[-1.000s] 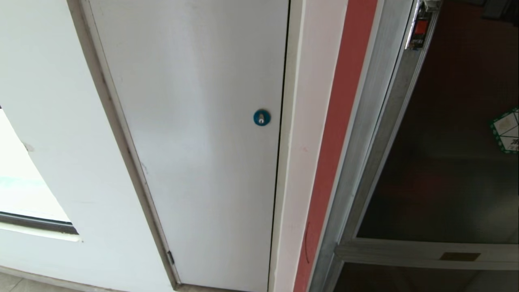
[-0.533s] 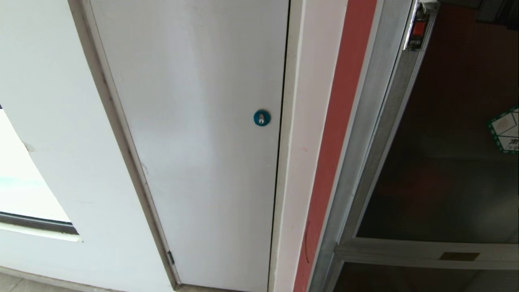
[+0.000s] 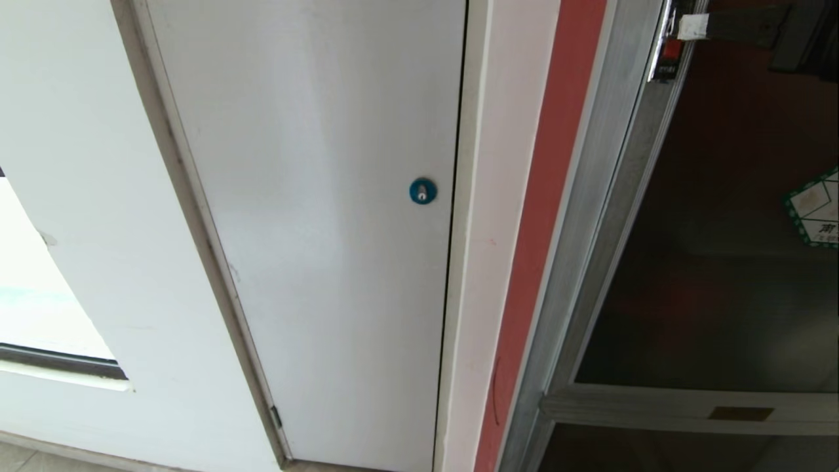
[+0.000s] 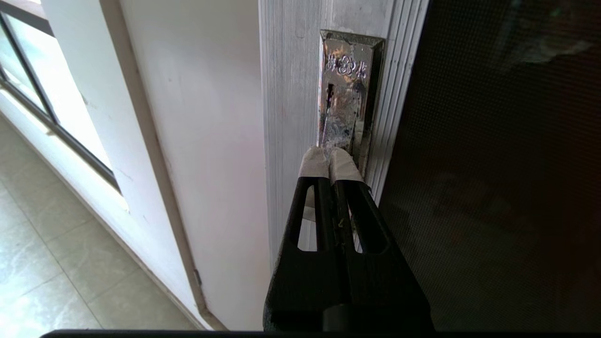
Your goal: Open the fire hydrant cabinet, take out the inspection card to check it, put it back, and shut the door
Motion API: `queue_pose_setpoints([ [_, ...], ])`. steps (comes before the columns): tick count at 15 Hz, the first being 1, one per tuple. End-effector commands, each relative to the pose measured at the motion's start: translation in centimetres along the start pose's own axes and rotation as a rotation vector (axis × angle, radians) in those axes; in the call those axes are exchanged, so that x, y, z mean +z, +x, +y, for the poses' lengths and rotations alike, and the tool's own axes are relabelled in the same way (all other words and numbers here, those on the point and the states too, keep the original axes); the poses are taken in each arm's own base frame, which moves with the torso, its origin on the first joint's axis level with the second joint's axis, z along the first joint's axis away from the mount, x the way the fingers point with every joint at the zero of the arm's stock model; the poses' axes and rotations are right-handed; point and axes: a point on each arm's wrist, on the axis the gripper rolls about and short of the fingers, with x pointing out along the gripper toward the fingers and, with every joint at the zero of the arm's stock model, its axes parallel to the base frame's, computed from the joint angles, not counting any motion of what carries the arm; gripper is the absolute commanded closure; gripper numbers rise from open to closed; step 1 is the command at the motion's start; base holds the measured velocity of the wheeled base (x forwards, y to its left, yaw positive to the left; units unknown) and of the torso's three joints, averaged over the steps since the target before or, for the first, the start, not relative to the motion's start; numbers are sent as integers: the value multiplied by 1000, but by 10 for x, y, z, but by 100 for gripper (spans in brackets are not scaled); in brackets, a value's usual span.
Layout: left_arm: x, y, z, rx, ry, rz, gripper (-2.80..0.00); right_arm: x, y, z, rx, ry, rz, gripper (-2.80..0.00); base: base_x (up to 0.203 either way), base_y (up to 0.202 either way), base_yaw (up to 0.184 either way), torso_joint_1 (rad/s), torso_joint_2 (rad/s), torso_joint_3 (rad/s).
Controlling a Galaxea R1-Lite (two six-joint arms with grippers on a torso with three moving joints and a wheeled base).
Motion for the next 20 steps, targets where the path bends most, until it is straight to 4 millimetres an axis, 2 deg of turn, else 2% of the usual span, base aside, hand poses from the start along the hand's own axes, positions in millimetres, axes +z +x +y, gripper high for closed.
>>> queue_pose_setpoints([
  [1,-2,0,0,-1,0,5,0,0,-2,1,3,-2,-4,0,0,0,0,0,0,0],
  [5,-2,0,0,-1,0,5,0,2,2,-1,0,-10,-11,0,0,0,0,0,0,0],
  [11,-2,0,0,0,0,5,0,-8,16,-9,-11,5,29,0,0,0,0,0,0,0],
  [15,-2,0,0,-1,0,5,0,-10,17,-11,-19,6,36,0,0,0,0,0,0,0],
  [17,-2,0,0,0,0,5,0,-7,13,-9,-19,3,24,0,0,0,0,0,0,0],
  [20,-2,0,0,-1,0,5,0,4,-8,1,-7,-9,-6,0,0,0,0,0,0,0],
])
